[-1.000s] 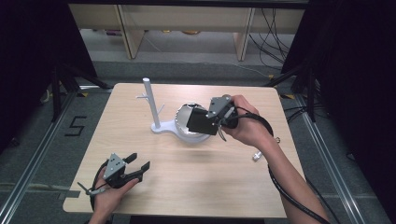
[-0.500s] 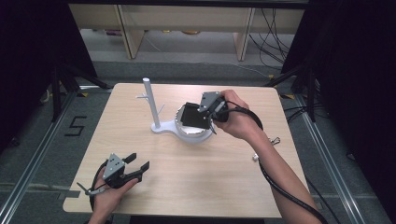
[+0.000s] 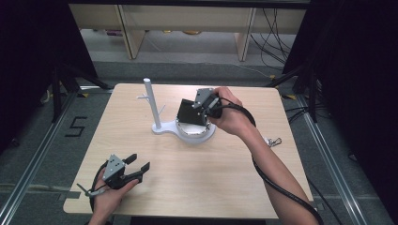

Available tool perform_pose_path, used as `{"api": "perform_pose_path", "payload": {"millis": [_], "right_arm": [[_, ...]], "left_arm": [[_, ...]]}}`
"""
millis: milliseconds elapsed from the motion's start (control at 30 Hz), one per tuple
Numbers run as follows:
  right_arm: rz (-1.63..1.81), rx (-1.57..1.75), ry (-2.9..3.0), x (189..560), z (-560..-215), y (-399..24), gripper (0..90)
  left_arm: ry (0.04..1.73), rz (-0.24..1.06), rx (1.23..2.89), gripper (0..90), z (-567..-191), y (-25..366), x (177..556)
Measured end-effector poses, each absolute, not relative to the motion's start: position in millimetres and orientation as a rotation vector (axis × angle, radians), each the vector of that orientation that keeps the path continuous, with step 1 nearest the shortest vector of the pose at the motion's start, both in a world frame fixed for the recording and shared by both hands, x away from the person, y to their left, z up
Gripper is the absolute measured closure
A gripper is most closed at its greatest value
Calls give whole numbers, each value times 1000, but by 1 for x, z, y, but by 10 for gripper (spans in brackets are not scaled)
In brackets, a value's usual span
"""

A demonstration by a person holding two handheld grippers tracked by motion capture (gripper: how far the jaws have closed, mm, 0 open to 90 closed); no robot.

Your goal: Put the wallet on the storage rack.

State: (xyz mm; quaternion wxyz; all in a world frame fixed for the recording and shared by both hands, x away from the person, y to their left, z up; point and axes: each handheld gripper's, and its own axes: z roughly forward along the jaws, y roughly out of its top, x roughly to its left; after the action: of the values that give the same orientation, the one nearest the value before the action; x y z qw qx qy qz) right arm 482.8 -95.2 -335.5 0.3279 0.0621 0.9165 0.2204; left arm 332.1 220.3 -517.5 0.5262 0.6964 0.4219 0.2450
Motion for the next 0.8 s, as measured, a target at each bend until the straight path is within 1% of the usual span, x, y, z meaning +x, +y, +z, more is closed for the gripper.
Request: {"api": "perform_pose_path", "payload": {"millis": [667, 733, 767, 800], "right_arm": [[544, 202, 2504, 505, -366, -92, 789], [547, 213, 2517, 507, -370, -90, 777], [565, 214, 2523, 510, -373, -89, 750], [565, 214, 2523, 510, -373, -89, 750]], "left_arm": [[1003, 580, 1662, 337, -519, 220, 332], [1003, 581, 1663, 337, -519, 220, 332], [1003, 581, 1662, 337, -519, 220, 332], [1003, 581, 1662, 337, -519, 220, 332]]}}
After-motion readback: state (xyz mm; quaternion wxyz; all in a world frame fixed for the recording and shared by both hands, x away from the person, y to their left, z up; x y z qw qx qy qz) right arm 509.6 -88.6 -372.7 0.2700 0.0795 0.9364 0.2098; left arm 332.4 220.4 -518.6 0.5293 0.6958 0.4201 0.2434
